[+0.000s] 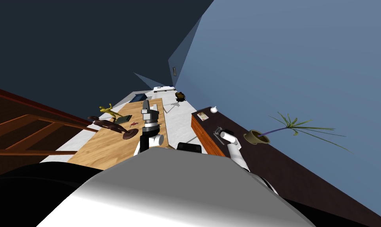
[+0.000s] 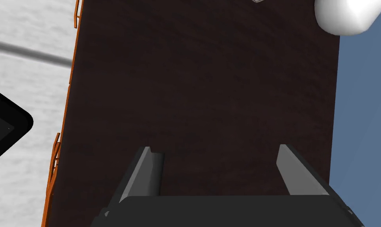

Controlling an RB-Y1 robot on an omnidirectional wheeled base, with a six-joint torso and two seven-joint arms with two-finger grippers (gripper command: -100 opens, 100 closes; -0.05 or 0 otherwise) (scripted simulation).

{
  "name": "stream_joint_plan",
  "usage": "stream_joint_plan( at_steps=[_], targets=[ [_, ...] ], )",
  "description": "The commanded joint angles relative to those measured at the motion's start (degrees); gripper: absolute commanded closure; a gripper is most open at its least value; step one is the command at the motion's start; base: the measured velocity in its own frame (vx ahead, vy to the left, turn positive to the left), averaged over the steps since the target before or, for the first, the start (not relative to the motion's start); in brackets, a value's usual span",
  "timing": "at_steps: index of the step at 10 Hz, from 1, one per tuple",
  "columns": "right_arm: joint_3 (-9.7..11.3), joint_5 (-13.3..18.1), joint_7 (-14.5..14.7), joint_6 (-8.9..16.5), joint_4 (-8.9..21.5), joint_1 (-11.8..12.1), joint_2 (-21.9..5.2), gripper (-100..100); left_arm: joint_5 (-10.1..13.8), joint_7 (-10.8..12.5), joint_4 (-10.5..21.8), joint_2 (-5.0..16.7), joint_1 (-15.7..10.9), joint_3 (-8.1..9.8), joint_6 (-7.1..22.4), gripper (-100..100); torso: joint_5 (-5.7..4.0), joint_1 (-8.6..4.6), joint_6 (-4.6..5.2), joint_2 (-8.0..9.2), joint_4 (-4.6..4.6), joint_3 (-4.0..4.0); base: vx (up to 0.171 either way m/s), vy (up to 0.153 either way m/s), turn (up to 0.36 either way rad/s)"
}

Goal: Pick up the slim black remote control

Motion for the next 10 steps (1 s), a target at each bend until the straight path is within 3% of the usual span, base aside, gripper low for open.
stream_joint_plan(
  at_steps=[1,2,4,5,6,7,10],
  targets=[
    [-0.43,-1.03,-1.73,2.86,2.86,-1.19,-0.51,-100,0.00,0.00,0.00,0.00,0.00,0.00,0.00,0,0.00,0.00,0.00,0.00,0.00,0.00,0.017,-0.041,0.069],
    [-0.43,-1.03,-1.73,3.38,3.61,-1.19,-0.51,-100,0.00,0.00,0.00,0.00,0.00,0.00,0.00,0,0.00,-0.04,-0.01,-0.02,0.00,-0.01,0.018,-0.034,0.022],
    [-0.86,-2.56,-3.68,6.97,7.31,-2.46,-1.25,-100,0.00,0.00,0.00,0.00,0.00,0.00,0.00,0,-0.01,-0.04,0.00,-0.02,0.00,-0.01,0.021,-0.042,0.037],
    [-0.86,-2.56,-3.68,6.99,8.31,-2.46,-1.25,-100,0.00,0.00,0.00,0.00,0.00,0.00,0.00,0,-0.01,-0.06,0.00,-0.05,-0.01,-0.02,0.017,-0.039,0.027],
    [-1.05,-3.28,-4.60,8.65,10.51,-3.03,-1.62,-100,0.00,0.00,0.00,0.00,0.00,0.00,0.00,0,-0.01,-0.04,0.01,-0.02,0.00,-0.01,0.014,-0.039,0.032],
    [-1.05,-3.28,-4.60,8.65,10.51,-3.03,-1.62,-100,0.00,0.00,0.00,0.00,0.00,0.00,0.00,0,-0.01,-0.04,0.01,0.00,0.00,0.00,0.011,-0.033,0.016],
    [-1.38,-4.61,-6.34,11.68,14.56,-4.02,-2.39,-100,0.00,0.00,0.00,0.00,0.00,0.00,0.00,0,0.00,0.01,0.00,0.01,0.00,0.00,0.011,-0.031,0.028]
  ],
)
